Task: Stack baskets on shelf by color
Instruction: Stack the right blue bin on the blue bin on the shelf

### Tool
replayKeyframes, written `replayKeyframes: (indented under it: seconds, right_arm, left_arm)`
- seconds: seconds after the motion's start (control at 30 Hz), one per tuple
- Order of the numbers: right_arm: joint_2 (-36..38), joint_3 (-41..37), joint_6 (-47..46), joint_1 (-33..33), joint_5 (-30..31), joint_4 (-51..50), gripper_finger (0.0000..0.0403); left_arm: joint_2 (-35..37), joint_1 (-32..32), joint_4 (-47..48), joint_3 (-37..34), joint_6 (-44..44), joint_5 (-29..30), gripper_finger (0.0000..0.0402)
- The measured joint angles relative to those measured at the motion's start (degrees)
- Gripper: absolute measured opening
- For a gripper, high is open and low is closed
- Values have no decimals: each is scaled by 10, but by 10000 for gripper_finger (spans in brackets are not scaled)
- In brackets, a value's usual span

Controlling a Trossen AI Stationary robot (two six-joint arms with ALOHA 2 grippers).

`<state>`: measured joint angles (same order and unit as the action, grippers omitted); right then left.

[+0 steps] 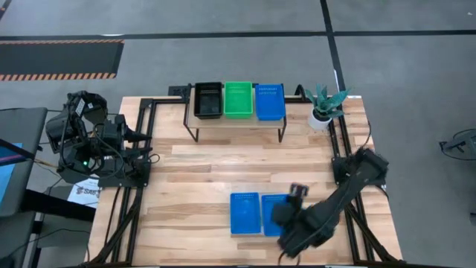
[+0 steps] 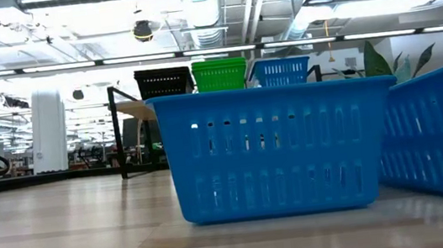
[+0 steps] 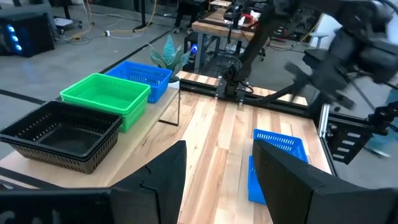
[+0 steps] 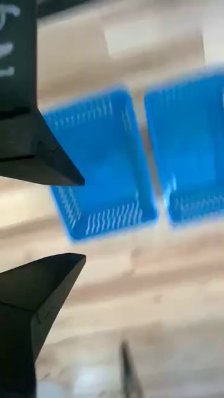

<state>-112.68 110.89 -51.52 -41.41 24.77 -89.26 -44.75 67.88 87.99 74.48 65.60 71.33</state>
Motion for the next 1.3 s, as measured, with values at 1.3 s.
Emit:
replayKeyframes:
  seconds: [1.3]
  right_arm:
    - [124, -385, 6, 23, -207, 535, 230]
  left_arm:
    - [0, 0, 14, 0, 9, 21, 174]
